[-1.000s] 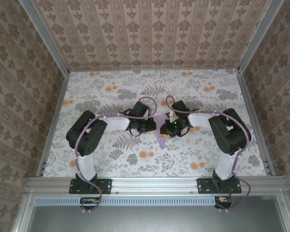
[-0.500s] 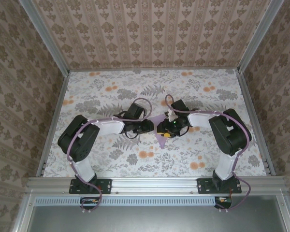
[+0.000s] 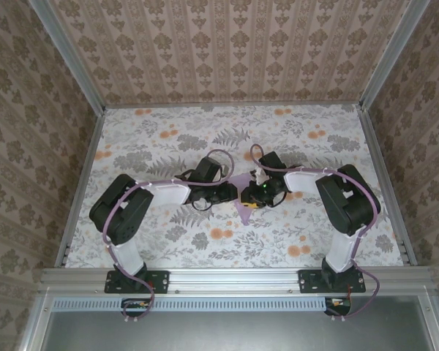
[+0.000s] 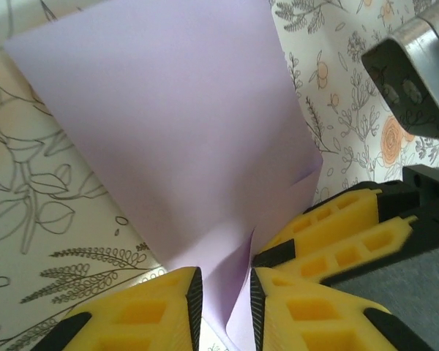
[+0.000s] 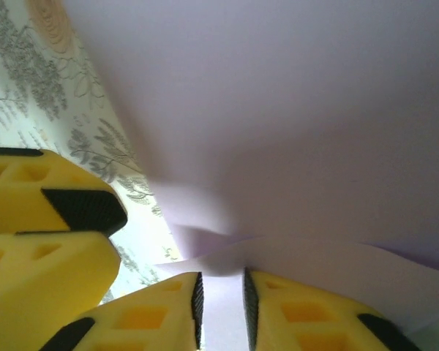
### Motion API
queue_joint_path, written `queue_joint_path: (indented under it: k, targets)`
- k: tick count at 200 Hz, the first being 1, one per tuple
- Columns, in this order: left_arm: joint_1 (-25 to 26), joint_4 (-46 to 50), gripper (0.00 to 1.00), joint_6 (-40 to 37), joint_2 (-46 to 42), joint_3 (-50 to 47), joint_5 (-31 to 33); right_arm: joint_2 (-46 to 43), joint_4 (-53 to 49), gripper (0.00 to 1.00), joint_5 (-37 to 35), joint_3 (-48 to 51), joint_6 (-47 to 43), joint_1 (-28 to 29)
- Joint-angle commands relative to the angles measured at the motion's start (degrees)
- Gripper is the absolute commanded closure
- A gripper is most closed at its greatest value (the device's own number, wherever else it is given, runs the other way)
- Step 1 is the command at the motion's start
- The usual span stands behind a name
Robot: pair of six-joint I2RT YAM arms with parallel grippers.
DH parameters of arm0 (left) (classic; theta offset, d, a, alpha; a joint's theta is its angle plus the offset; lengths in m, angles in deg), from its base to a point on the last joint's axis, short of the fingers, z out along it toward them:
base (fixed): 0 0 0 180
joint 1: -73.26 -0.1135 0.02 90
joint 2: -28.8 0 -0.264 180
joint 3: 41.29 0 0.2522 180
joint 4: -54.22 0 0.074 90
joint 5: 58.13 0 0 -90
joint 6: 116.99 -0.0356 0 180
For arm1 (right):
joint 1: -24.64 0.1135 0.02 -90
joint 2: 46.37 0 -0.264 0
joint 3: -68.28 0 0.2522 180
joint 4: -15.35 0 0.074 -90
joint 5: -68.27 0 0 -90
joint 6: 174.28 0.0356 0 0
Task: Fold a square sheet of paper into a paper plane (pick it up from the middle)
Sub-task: Third fold the triangle at the center of the table.
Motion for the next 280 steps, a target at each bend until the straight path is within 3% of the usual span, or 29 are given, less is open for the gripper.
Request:
queue_joint_path:
  k: [1,88,131,181,280]
  targets:
    - [0.81,1.52,0.73,-1.20,1.72,1.80,-1.16,2.00,-3.20,0.80,-2.97,1.32,-0.76,-0.14]
    - [1.18,0.81,0.77,-2.06,3.28,2.05,-3.32,1.68,-3.05,0.84,-2.70,1.39,-0.59,-0.18]
    - [1.18,0.36,0.84,-2.39,4.22,2.39,-3.76,0.34,-1.41,0.85,-0.74,1.42,0.05,-0.27]
    - [1.09,2.67,0.95,-4.49,3.45,1.82,-0.96,-3.79,4.44,0.85,2.63,4.44,1.25,-1.84]
    - [0.87,3.93,0.98,-4.64,2.88,1.67,1.93,-3.18,4.46,0.85,1.61,3.73,0.56,-3.00]
